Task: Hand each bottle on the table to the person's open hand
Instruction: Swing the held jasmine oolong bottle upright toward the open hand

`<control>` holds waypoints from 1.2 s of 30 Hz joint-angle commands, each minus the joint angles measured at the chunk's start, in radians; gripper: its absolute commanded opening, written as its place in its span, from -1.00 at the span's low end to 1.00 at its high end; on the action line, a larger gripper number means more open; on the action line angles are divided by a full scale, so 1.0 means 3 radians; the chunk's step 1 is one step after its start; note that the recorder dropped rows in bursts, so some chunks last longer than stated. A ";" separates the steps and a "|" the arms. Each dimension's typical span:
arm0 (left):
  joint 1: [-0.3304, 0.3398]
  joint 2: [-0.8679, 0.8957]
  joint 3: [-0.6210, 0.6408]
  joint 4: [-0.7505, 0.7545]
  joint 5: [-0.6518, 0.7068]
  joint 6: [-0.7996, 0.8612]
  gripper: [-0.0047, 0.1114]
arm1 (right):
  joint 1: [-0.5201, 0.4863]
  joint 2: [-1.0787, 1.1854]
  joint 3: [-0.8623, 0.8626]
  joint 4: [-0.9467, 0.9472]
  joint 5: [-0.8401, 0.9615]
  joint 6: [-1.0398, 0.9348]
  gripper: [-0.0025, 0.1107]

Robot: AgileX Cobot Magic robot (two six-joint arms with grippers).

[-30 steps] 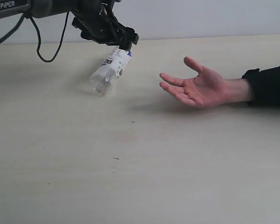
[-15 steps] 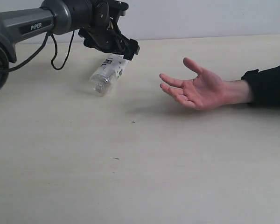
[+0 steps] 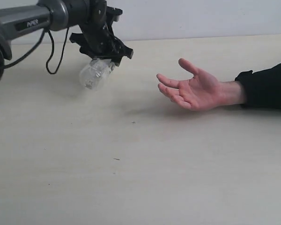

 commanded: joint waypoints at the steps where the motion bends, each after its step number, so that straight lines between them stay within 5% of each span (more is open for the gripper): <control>1: -0.0043 -0.0430 0.0028 -0.0082 0.0808 0.0025 -0.91 | -0.0010 -0.0019 0.0024 -0.0030 -0.0008 0.0000 -0.95; 4: -0.0140 -0.0771 0.0554 -0.0082 0.0863 -0.0005 -0.92 | -0.0010 -0.0019 0.0024 -0.0030 -0.0008 0.0000 -0.95; 10: -0.0181 -0.1898 0.2176 -0.0039 -0.0267 -0.0620 -0.92 | -0.0010 -0.0019 0.0024 -0.0030 -0.0008 0.0000 -0.95; 17: -0.0299 -0.2738 0.3180 -0.0047 -0.0797 -0.0989 -0.92 | -0.0010 -0.0019 0.0024 -0.0030 -0.0008 0.0000 -0.95; 21: -0.0561 -0.3001 0.3446 0.0219 -0.0929 -0.1425 -0.92 | -0.0010 -0.0019 0.0024 -0.0030 -0.0008 0.0000 -0.95; 27: -0.1305 -0.3069 0.3480 0.1283 -0.0853 -0.2958 -0.92 | -0.0010 -0.0019 0.0024 -0.0030 -0.0008 0.0000 -0.95; 36: -0.2058 -0.3012 0.3473 0.2495 -0.1055 -0.4924 -0.92 | -0.0010 -0.0019 0.0024 -0.0030 -0.0008 0.0000 -0.95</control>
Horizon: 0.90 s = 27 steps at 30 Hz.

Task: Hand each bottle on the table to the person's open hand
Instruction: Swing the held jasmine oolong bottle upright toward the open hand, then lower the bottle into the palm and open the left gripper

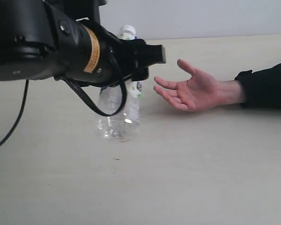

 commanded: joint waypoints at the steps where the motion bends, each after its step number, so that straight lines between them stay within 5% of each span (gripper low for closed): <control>1: -0.0310 0.0065 0.0013 0.0785 -0.0083 -0.1070 -0.92 | -0.0010 -0.0019 0.0024 -0.0030 -0.0008 0.0000 -0.95; 10: -0.0629 0.0630 -0.0262 0.1659 -0.0003 -0.2309 -0.92 | -0.0010 -0.0019 0.0024 -0.0030 -0.0008 0.0000 -0.95; 18: -0.0714 0.1340 -0.1082 0.1670 0.0230 -0.2309 -0.92 | -0.0010 -0.0019 0.0024 -0.0023 -0.0008 0.0000 -0.95; 27: -0.0518 0.1901 -0.1623 0.1661 0.0247 -0.2309 -0.92 | -0.0010 -0.0019 0.0024 -0.0023 -0.0008 0.0000 -0.95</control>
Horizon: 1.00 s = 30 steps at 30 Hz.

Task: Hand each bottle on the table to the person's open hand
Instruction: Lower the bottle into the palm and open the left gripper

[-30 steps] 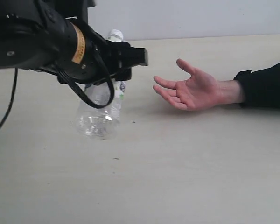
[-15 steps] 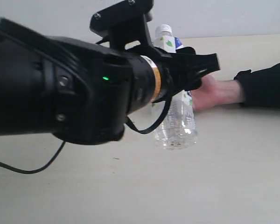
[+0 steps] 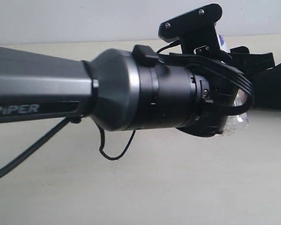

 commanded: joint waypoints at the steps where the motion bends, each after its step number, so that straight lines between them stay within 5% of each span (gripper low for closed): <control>1: 0.0113 0.0206 -0.0178 0.0036 0.0064 -0.0021 -0.92 | -0.0010 -0.0019 0.0024 -0.0023 -0.0008 0.0000 -0.95; 26: 0.0410 0.0673 -0.0268 0.0209 -0.0343 -0.0021 -0.92 | -0.0010 -0.0019 0.0024 -0.0024 -0.0102 0.0000 -0.95; 30: 0.0410 0.0673 -0.0268 0.0210 -0.0350 -0.0021 -0.73 | -0.0010 -0.0019 0.0024 -0.0024 -0.0102 0.0000 -0.95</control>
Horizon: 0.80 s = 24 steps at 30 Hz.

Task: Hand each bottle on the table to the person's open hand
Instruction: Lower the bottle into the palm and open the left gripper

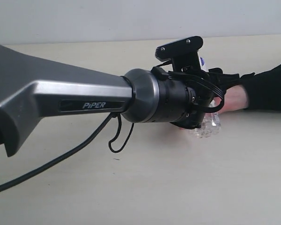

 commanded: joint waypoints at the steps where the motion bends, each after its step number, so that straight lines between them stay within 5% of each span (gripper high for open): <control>1: 0.0010 -0.0017 -0.0018 0.0064 -0.0009 -0.0015 -0.61 | -0.0010 -0.0019 0.0024 -0.0024 -0.0053 0.0000 -0.95; 6: 0.0010 -0.0017 -0.0018 0.0064 -0.0009 -0.0015 0.31 | -0.0010 -0.0019 0.0024 -0.0024 -0.0053 0.0000 -0.95; 9: 0.0010 -0.0017 -0.0018 0.0064 -0.0009 -0.0015 0.68 | -0.0010 -0.0019 0.0024 -0.0024 -0.0053 0.0000 -0.95; 24: 0.0010 -0.0157 -0.0018 0.0086 -0.0009 -0.0015 0.80 | -0.0010 -0.0019 0.0024 -0.0024 -0.0053 0.0000 -0.95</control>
